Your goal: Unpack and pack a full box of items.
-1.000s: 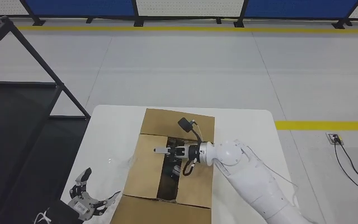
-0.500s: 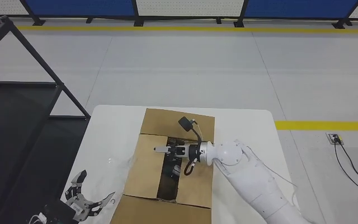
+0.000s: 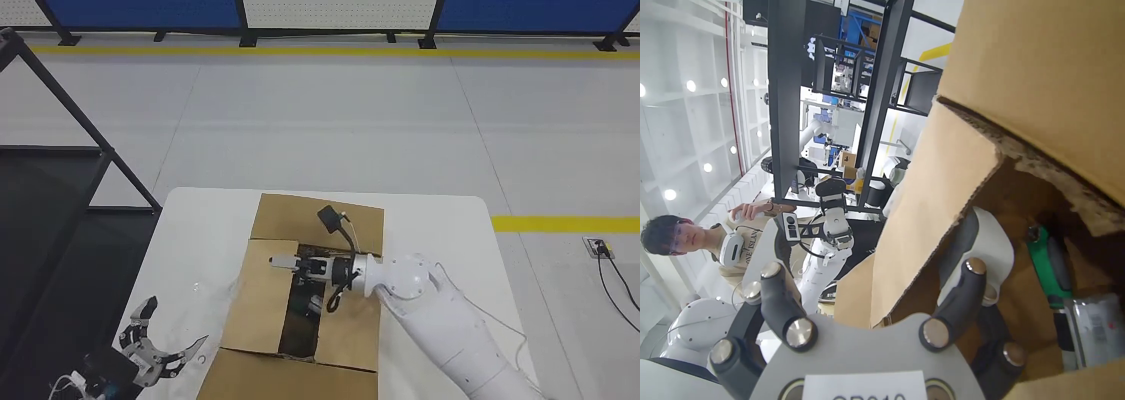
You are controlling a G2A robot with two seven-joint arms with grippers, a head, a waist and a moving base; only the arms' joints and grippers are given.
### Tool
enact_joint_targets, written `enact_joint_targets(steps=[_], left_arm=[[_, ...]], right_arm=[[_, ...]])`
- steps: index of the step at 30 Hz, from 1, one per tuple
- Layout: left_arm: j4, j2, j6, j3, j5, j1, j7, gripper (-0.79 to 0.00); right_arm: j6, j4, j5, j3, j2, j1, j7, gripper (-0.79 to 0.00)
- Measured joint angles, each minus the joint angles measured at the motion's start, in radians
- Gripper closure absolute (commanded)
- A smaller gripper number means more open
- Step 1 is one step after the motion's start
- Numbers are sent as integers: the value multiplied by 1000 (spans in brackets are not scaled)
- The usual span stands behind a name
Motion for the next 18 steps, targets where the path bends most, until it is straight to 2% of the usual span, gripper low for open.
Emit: enact_joint_targets(steps=[11,18], left_arm=[[-33,1,-10,5,37,21,51,-785],[-62,2,-8,6,50,35,92,-785]], right_arm=[[-32,26,25,-91,-62,91,-28,-785],[-43,62,32,-165,-121,169,-76,-785]])
